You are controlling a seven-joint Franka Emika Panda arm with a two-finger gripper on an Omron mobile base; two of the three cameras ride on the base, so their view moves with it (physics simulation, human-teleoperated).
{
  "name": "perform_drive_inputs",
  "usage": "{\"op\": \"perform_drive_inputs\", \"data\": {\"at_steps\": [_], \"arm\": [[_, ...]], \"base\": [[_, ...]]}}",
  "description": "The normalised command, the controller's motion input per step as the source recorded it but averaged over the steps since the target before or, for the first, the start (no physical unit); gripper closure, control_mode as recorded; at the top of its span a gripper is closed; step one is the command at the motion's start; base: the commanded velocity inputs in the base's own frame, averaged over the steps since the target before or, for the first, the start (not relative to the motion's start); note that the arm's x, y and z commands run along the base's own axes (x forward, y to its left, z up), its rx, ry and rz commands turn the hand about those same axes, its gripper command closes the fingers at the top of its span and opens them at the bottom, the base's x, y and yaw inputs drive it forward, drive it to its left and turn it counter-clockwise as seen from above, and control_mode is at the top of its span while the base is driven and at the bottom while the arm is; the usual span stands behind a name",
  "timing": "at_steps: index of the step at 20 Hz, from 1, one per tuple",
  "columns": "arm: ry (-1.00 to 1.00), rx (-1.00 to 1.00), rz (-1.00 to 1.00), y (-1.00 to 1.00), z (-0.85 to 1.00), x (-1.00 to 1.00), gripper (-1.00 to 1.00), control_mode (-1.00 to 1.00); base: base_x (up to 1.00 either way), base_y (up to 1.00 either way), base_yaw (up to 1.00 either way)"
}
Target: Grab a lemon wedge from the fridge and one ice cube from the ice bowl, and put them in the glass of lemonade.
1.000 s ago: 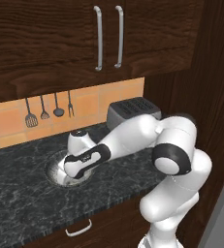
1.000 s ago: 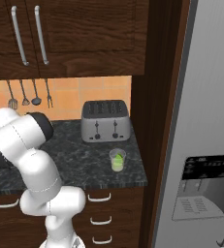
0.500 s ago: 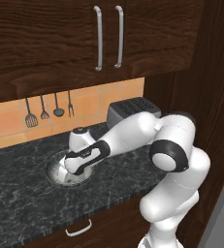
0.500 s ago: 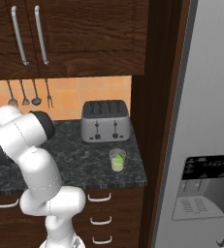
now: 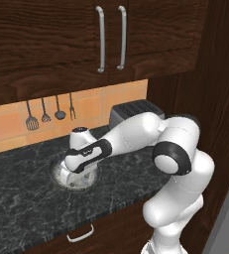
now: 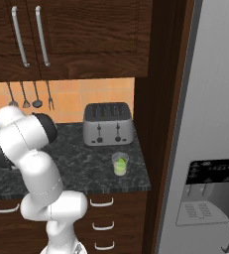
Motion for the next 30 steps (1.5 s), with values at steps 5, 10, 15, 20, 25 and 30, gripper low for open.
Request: {"op": "perform_drive_inputs", "data": {"at_steps": [5,10,15,20,25,30], "arm": [[0.13,-0.12,-0.12,-0.21,-0.23,-0.22,-1.00,-1.00],[0.07,-0.11,-0.13,-0.17,-0.34,-0.04,-1.00,-1.00],[0.02,-0.11,-0.12,-0.10,-0.39,-0.02,1.00,-1.00],[0.01,-0.06,-0.11,-0.16,-0.29,-0.29,1.00,-1.00],[0.01,-0.04,-0.10,-0.17,-0.15,-0.28,1.00,-1.00],[0.01,-0.02,-0.10,-0.13,-0.06,-0.08,1.00,-1.00]], "base": [[0.00,0.00,0.00],[0.00,0.00,0.00],[0.00,0.00,0.00],[0.00,0.00,0.00],[0.00,0.00,0.00],[0.00,0.00,0.00]]}}
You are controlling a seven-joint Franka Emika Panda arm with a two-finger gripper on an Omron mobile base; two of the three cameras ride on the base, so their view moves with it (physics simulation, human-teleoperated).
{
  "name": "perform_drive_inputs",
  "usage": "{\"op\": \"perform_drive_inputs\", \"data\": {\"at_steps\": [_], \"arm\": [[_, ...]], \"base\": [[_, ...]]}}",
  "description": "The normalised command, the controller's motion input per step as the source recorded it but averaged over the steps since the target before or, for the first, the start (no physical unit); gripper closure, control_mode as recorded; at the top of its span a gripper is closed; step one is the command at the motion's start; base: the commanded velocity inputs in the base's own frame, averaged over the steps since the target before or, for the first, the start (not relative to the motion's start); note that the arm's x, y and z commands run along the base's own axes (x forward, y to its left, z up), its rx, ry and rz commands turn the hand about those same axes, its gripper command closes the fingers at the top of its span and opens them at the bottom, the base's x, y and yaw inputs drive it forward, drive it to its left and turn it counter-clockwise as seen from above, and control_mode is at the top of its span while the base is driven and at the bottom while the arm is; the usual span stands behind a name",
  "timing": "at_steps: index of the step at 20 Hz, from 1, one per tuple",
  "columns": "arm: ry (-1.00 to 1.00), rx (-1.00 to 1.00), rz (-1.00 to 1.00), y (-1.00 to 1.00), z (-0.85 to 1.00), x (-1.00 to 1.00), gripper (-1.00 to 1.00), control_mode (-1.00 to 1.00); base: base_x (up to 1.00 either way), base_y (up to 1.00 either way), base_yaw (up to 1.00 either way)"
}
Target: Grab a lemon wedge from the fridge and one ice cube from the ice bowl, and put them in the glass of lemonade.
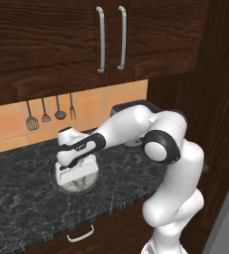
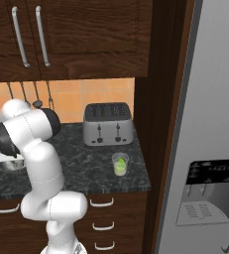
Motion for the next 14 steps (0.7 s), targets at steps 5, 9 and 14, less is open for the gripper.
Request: {"op": "perform_drive_inputs", "data": {"at_steps": [5,9,14], "arm": [[0.00,0.00,-0.14,-0.14,0.24,0.00,1.00,-1.00],[0.00,0.01,-0.18,-0.08,0.53,-0.03,1.00,-1.00],[-0.02,0.00,-0.17,-0.15,0.33,-0.28,1.00,-1.00]], "base": [[0.00,0.00,0.00],[0.00,0.00,0.00],[0.00,0.00,0.00]]}}
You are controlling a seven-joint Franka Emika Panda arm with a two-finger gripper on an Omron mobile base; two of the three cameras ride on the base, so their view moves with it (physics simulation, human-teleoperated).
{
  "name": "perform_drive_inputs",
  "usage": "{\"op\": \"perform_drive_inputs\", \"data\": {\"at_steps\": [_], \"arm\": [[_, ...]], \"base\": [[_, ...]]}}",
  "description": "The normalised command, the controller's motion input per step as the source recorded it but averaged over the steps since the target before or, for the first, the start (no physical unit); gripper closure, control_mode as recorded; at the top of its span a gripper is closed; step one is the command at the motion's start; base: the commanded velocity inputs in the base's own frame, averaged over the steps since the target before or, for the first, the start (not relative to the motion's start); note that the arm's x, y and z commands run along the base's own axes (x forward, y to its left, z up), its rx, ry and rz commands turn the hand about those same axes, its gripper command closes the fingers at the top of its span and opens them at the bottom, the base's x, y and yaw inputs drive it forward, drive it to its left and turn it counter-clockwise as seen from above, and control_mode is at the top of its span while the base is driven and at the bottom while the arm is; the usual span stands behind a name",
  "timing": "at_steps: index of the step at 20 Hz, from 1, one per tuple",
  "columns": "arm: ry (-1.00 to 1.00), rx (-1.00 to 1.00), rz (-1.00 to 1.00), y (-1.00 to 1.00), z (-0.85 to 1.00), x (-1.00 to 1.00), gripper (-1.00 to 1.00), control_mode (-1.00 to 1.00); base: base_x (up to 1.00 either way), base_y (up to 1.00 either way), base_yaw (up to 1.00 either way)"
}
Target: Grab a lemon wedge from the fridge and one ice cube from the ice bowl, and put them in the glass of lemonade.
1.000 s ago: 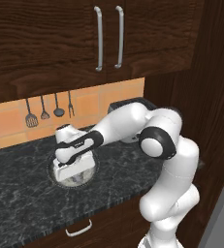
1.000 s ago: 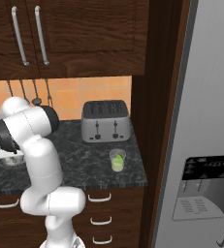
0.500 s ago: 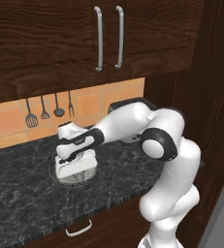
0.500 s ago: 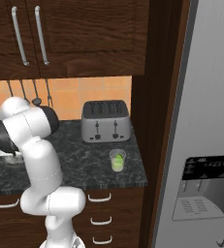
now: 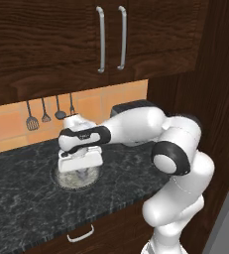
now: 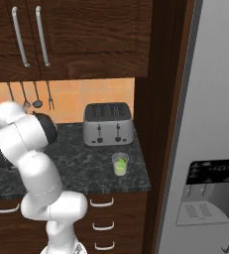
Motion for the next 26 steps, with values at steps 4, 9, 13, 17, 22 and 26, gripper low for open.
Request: {"op": "perform_drive_inputs", "data": {"at_steps": [4,9,13,17,22,26], "arm": [[-0.02,0.04,-0.27,-0.50,0.23,-0.09,1.00,-1.00],[-0.10,0.10,-0.41,-0.72,0.08,-0.26,1.00,-1.00],[-0.17,0.08,-0.43,-0.59,0.04,-0.58,1.00,-1.00],[-0.12,0.06,-0.45,-0.50,0.23,-0.33,1.00,-1.00],[-0.07,0.09,-0.48,-0.55,0.33,-0.06,1.00,-1.00],[-0.06,0.10,-0.51,-0.57,0.33,0.00,1.00,-1.00]], "base": [[0.00,0.00,0.00],[0.00,0.00,0.00],[0.00,0.00,0.00],[0.00,0.00,0.00],[0.00,0.00,0.00],[0.00,0.00,0.00]]}}
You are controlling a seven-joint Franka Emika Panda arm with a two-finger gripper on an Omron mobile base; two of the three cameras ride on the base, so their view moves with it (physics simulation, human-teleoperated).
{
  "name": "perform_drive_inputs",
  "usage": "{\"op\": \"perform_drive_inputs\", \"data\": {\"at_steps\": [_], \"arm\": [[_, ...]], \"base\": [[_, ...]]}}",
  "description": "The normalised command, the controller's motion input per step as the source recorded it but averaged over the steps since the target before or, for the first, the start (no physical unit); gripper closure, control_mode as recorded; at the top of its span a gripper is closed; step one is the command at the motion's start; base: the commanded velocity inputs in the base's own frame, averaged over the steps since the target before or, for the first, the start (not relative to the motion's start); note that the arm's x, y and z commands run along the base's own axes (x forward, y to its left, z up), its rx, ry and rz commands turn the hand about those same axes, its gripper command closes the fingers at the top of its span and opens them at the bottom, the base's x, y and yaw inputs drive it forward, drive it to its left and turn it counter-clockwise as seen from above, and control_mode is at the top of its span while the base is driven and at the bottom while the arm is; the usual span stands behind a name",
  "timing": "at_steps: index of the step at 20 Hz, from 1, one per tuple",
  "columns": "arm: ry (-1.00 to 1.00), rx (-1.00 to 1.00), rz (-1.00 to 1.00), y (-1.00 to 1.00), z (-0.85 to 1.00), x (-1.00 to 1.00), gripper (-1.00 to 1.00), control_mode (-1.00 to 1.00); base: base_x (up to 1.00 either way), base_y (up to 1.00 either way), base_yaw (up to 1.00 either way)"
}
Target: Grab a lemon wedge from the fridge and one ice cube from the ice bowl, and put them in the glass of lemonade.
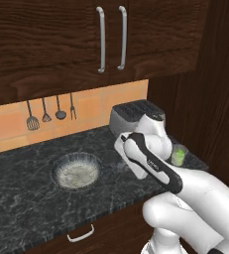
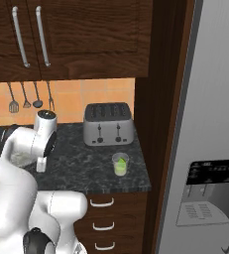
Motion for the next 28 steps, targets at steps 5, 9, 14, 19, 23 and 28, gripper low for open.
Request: {"op": "perform_drive_inputs", "data": {"at_steps": [5,9,14,19,23,28], "arm": [[-0.09,0.12,-0.55,-0.57,0.33,0.00,1.00,-1.00],[-0.02,0.12,-0.54,-0.64,0.34,0.00,1.00,-1.00],[-0.03,0.15,-0.55,-0.74,0.32,0.00,1.00,-1.00],[-0.05,0.18,-0.57,-0.77,0.33,0.00,1.00,-1.00],[-0.04,0.19,-0.55,-0.74,0.17,0.00,1.00,-1.00],[0.00,0.13,-0.50,-0.58,0.03,0.00,1.00,-1.00]], "base": [[0.00,0.00,0.00],[0.00,0.00,0.00],[0.00,0.00,0.00],[0.00,0.00,0.00],[0.00,0.00,0.00],[0.00,0.00,0.00]]}}
